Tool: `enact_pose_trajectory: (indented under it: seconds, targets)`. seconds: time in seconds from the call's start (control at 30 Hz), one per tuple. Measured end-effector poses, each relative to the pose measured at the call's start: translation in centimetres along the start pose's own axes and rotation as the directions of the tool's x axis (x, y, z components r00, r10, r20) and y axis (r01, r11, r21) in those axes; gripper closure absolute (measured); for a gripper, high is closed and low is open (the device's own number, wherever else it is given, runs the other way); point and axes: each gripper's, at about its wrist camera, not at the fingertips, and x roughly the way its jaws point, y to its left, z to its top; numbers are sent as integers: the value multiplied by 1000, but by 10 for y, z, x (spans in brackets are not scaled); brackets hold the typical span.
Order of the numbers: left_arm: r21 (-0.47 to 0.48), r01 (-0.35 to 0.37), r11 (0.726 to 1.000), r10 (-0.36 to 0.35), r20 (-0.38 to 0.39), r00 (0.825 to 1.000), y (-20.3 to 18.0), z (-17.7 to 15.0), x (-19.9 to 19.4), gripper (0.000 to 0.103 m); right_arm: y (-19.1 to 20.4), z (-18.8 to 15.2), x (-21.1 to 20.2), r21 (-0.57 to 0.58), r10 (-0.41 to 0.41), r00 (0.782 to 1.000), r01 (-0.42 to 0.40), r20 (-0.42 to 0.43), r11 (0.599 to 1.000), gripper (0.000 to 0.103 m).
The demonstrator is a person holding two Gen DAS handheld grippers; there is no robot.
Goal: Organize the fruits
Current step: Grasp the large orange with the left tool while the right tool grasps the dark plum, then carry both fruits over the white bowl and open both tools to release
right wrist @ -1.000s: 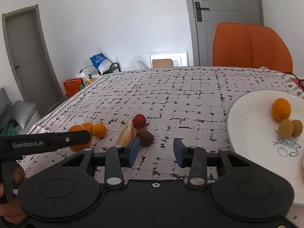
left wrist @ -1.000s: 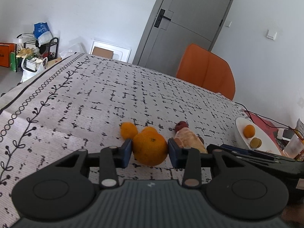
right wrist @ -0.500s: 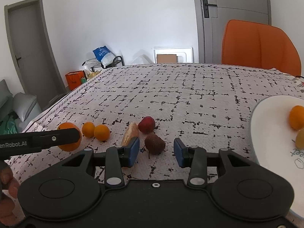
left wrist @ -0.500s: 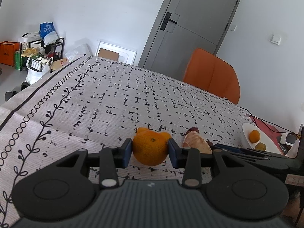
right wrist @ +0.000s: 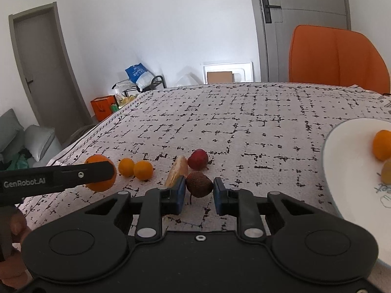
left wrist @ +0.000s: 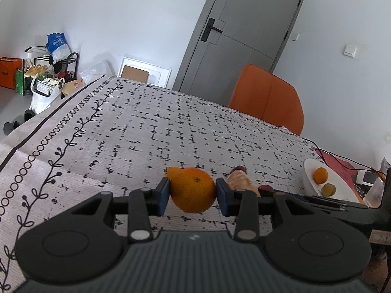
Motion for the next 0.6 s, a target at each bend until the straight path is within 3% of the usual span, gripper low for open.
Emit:
enact_pose_trajectory:
  seconds: [0.6]
  targets:
    - [82,53,995,-52,-11,999,-55,-4,6,64,-44,-5,-62,92,-70,991,60,114,994,81]
